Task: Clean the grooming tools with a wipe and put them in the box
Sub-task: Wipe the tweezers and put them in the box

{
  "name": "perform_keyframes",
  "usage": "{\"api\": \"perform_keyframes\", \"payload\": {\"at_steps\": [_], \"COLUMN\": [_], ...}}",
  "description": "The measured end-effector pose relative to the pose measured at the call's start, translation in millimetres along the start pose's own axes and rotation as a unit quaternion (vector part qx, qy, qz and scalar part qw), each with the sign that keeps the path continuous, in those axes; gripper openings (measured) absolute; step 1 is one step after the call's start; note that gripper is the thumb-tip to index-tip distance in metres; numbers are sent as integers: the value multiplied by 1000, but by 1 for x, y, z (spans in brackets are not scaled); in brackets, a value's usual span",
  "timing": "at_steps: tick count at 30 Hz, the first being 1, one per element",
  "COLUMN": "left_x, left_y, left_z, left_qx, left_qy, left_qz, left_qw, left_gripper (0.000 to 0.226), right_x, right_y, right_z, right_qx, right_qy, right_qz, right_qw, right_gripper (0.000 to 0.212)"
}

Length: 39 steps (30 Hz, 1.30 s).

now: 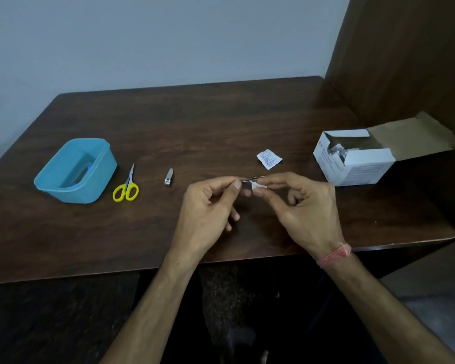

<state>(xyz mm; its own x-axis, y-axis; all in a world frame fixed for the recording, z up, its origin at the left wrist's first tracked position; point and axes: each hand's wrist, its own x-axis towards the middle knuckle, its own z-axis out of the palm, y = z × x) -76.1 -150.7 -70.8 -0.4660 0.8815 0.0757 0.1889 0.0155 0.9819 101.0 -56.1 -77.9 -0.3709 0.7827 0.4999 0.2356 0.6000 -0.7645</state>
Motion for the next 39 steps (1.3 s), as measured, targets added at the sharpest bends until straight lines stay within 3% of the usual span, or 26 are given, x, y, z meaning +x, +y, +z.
{"api": "perform_keyframes", "payload": {"at_steps": [8, 13, 18, 21, 26, 29, 32, 37, 39], "left_x": [-1, -1, 0, 1, 2, 3, 3, 2, 2], "left_y": [-1, -4, -4, -5, -7, -9, -7, -3, -3], "left_z": [-1, -2, 0, 0, -1, 1, 1, 2, 0], "left_qx": [6, -7, 6, -13, -21, -19, -2, 29, 35], "left_qy": [-47, -36, -44, -39, -37, -21, 8, -23, -42], "left_qz": [10, 6, 7, 3, 5, -3, -8, 3, 9], "left_qw": [999, 999, 999, 999, 999, 1000, 1000, 999, 998], "left_gripper": [20, 20, 20, 21, 21, 20, 19, 19, 18], "right_x": [-1, -2, 0, 4, 6, 7, 2, 2, 4], "right_y": [-2, 5, 1, 8, 7, 12, 6, -3, -2], "right_z": [2, 2, 1, -3, -3, -6, -5, 2, 5], "right_qx": [-47, -29, -24, 10, 39, 61, 62, -29, -68], "right_qy": [-3, 81, 27, 70, 65, 125, 129, 10, -2], "right_qz": [-35, 51, 49, 103, 119, 135, 80, -50, -69], "right_qw": [998, 995, 998, 992, 990, 981, 987, 998, 995], "right_gripper": [11, 7, 7, 6, 6, 5, 5, 9, 8]}}
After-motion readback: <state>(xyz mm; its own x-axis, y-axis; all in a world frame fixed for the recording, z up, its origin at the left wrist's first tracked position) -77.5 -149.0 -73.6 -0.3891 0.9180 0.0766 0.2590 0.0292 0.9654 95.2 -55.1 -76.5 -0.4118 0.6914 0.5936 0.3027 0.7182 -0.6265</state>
